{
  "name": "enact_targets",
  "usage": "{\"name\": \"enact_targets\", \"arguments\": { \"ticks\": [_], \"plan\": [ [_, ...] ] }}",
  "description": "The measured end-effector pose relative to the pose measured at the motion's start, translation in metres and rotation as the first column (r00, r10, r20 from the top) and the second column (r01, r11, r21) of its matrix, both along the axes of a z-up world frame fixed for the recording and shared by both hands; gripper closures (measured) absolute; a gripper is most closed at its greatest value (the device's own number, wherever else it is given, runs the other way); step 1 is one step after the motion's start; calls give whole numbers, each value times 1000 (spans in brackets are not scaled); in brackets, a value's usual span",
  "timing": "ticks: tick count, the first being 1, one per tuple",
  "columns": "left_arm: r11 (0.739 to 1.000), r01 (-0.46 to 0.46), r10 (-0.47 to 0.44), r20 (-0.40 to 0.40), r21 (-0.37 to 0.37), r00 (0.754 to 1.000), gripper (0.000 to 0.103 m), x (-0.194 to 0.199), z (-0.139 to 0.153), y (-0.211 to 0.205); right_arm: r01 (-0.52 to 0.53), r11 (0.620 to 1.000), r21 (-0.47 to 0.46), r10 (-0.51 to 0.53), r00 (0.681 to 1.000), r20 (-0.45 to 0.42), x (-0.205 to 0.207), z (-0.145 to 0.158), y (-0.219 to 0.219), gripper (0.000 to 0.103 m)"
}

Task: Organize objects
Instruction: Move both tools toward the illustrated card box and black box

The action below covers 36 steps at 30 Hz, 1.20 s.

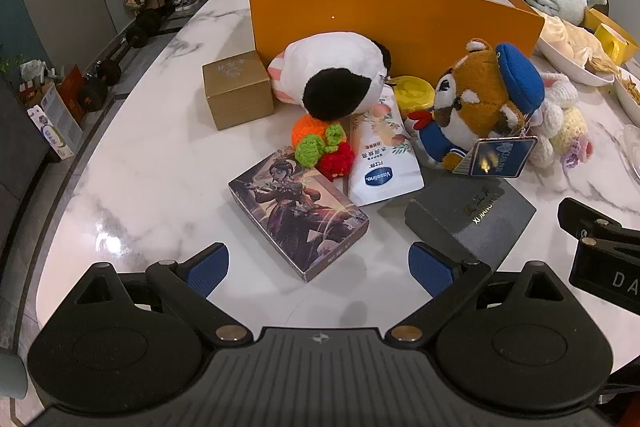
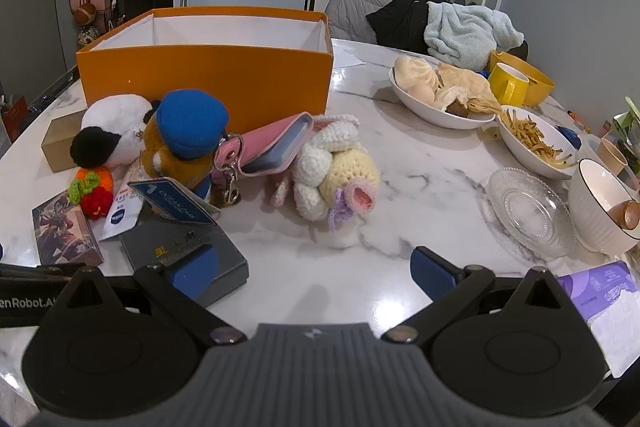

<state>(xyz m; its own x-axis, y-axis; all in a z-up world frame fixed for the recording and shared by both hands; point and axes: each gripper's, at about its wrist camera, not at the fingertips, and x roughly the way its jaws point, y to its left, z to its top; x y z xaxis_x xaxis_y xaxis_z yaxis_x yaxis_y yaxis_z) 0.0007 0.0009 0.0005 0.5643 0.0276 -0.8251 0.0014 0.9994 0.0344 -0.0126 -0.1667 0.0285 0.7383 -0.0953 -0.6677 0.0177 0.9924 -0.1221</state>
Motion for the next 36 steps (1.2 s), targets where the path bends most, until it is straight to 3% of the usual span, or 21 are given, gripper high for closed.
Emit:
{"name": "enact_targets", "arguments": {
  "ticks": [36],
  "plan": [
    [999,-32,32,2,-8,999,0,4,-3,16,-26,1000,1,26,999,-23,5,-8,6,1]
  ]
}}
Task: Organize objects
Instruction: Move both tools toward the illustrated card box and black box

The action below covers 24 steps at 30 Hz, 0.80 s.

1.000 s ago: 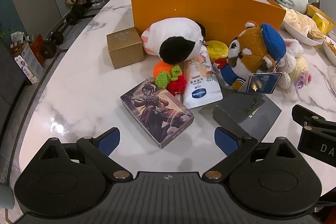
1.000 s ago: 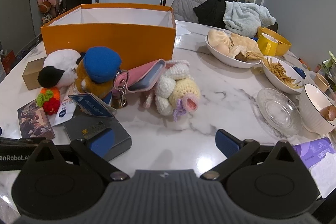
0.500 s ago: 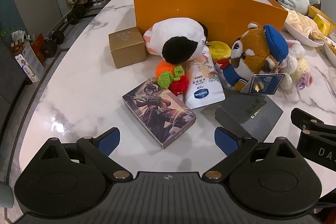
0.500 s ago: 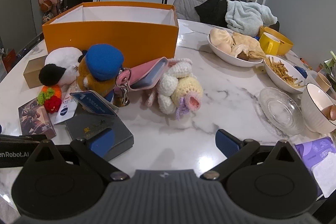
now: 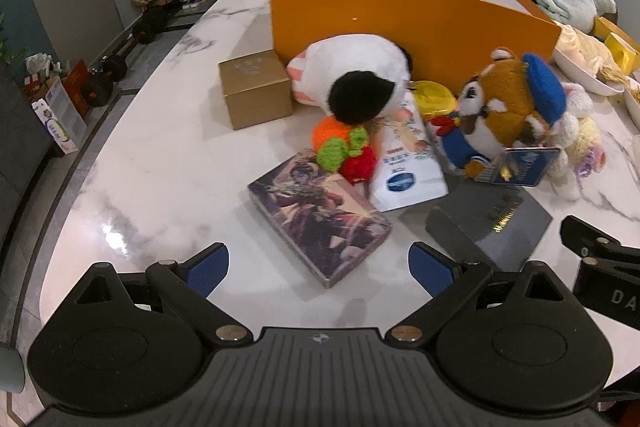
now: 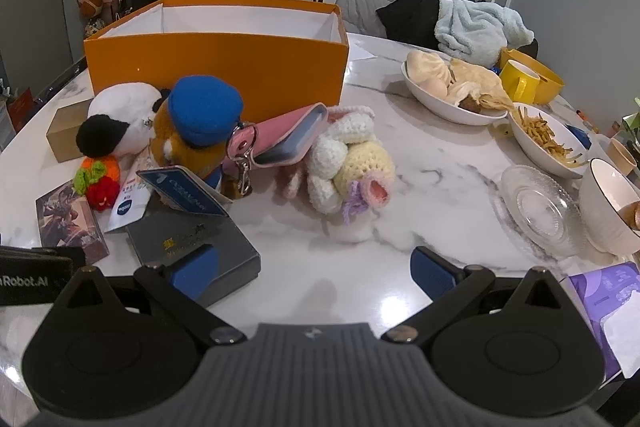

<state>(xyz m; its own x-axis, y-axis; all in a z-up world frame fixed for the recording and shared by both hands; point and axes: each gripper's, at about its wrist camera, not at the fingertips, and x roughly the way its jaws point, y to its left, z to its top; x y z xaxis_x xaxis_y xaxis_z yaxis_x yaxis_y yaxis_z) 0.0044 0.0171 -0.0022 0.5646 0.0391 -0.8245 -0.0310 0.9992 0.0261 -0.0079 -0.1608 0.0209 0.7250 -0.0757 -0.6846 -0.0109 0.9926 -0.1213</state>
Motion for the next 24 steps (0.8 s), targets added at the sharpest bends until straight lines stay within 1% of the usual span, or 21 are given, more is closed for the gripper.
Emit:
{"name": "enact_targets", "arguments": {
  "ticks": [3,9,13,17,19,21,24],
  "plan": [
    [1000,-16,16,-1,1,1000,0,2,-4,8,-3,1000,4,3,1000,-7,3,-2,0,1],
    [1000,-15,15,-8,0,1000,0,11,-14,15,-21,1000,6,21,999,-23,10,-8,4,1],
    [998,-28,26,-29,-61,999,0,21,-18,21,-41,999,-3,41,999,-30,14,-12,8,1],
    [993,-30,28,-23,-110,999,0,28,-13,19,-42,999,0,42,998,-37,17,-13,8,1],
    [994,-32,30,-16,-105,999,0,32,-12,15,-39,999,0,39,999,-38,19,-13,7,1],
    [997,-29,27,-20,-75,999,0,39,-15,9,-34,999,3,35,999,-42,20,-14,5,1],
    [998,-24,21,-56,-49,998,0,44,-25,4,-32,999,5,32,998,-45,21,-15,4,1]
  ]
}}
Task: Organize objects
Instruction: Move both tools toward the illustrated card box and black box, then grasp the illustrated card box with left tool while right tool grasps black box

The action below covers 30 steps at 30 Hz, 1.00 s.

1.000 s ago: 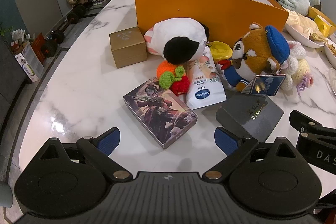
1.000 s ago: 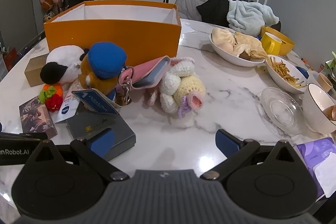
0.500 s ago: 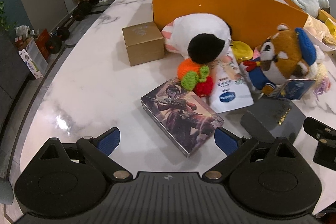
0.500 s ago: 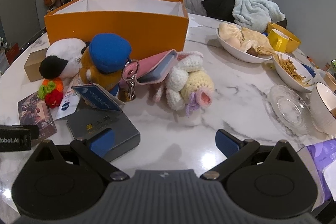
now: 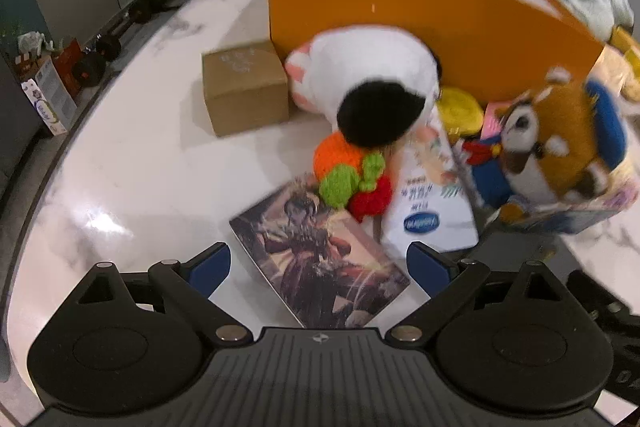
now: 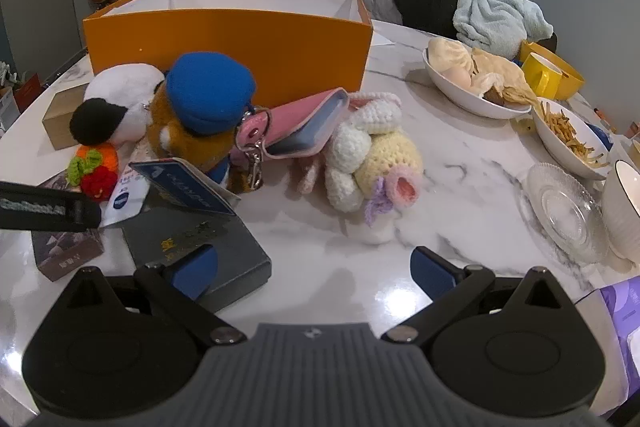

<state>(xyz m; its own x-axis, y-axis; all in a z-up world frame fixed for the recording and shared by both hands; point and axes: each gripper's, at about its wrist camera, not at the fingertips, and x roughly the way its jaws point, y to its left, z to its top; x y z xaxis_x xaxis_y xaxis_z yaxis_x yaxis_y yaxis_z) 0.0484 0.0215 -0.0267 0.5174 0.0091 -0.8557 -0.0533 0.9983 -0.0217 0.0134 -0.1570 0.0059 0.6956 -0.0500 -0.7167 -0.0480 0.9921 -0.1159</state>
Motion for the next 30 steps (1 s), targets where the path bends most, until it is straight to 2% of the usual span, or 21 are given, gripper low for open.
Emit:
{"name": "enact_targets", "arguments": {
  "ticks": [6,8,12,18,22,25,28,30],
  "plan": [
    [1000,-18,18,-18,7,1000,0,-12,-8,13,-24,1000,4,24,1000,7,3,0,1,1],
    [999,-34,34,-18,19,999,0,-16,-8,20,-52,999,6,52,999,4,3,-2,5,1],
    [999,-32,32,-6,-10,999,0,-15,-6,27,-132,991,2,132,991,0,3,-4,18,1],
    [1000,-14,14,7,16,1000,0,-8,-9,21,-259,962,91,260,966,-3,12,-8,22,1],
    [1000,-9,9,19,19,1000,0,-9,-10,20,-341,922,182,349,937,-17,19,-16,19,1],
    [1000,2,-2,29,26,1000,0,-9,-11,19,-395,900,186,403,915,-7,15,-20,26,1],
    [1000,10,-11,51,29,999,0,-9,-12,19,-402,899,175,409,912,-6,15,-24,30,2],
    [999,17,-18,61,27,998,0,-10,-11,19,-398,905,153,403,915,-4,14,-26,32,9]
  ]
}}
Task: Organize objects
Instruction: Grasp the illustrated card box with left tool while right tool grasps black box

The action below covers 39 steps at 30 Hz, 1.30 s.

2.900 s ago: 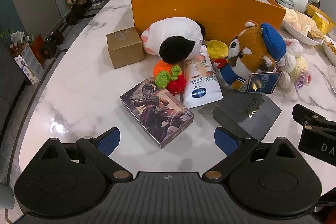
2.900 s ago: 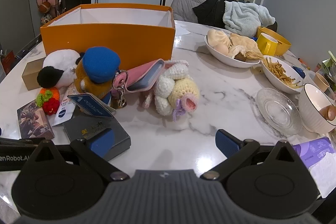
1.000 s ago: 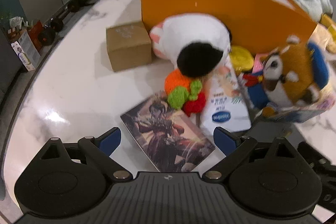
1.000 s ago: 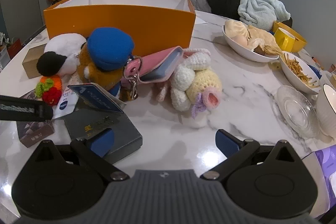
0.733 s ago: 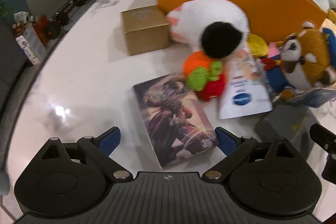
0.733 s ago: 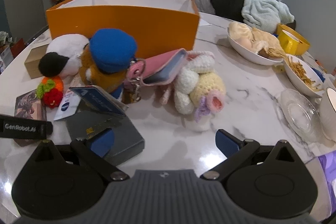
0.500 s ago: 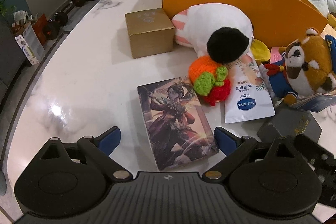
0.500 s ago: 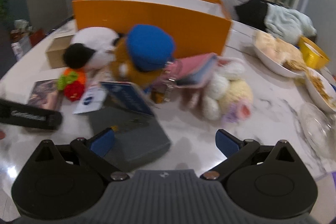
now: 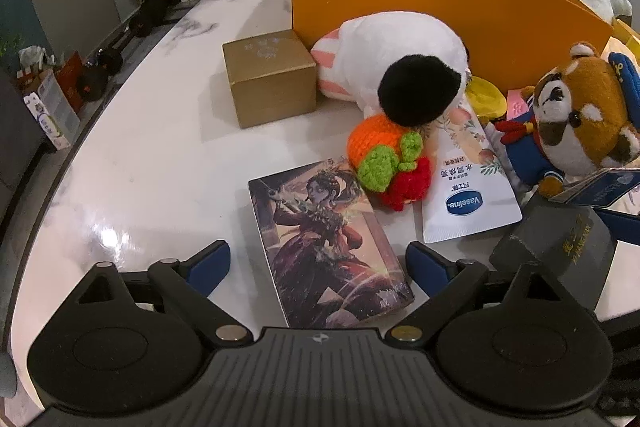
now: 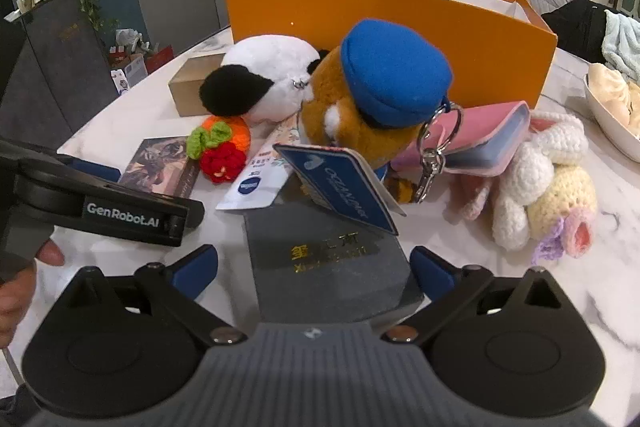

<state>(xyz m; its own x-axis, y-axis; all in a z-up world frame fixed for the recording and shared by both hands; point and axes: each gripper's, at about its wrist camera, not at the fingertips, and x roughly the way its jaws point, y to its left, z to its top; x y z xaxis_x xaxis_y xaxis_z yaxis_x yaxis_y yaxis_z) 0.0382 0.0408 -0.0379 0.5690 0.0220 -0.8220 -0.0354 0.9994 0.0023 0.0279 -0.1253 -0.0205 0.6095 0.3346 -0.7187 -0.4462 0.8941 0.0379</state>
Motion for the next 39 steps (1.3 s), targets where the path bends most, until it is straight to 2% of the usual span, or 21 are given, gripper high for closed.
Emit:
{"name": "enact_targets", "arguments": {
  "ticks": [1,2,9,19,29,39],
  "plan": [
    [1000,6,-6,9,0,1000,6,-1,1,0,8,1000,-17,-8,1000,4,1,-2,0,14],
    [1000,19,-19,25,-1,1000,20,-2,3,0,13,1000,-27,-13,1000,8,0,-5,0,18],
    [999,31,-30,46,-15,998,31,-5,5,4,8,1000,9,-8,1000,26,-11,-7,-6,20],
    [998,63,-62,50,-21,997,33,-24,14,4,27,997,79,-26,1000,-8,-33,0,-20,21],
    [992,114,-108,105,-47,989,33,-40,43,5,72,985,156,-66,997,-43,-69,22,-54,22],
    [988,148,-138,172,-45,975,33,-40,68,2,94,972,214,-98,995,6,-79,59,-80,23]
  ]
}}
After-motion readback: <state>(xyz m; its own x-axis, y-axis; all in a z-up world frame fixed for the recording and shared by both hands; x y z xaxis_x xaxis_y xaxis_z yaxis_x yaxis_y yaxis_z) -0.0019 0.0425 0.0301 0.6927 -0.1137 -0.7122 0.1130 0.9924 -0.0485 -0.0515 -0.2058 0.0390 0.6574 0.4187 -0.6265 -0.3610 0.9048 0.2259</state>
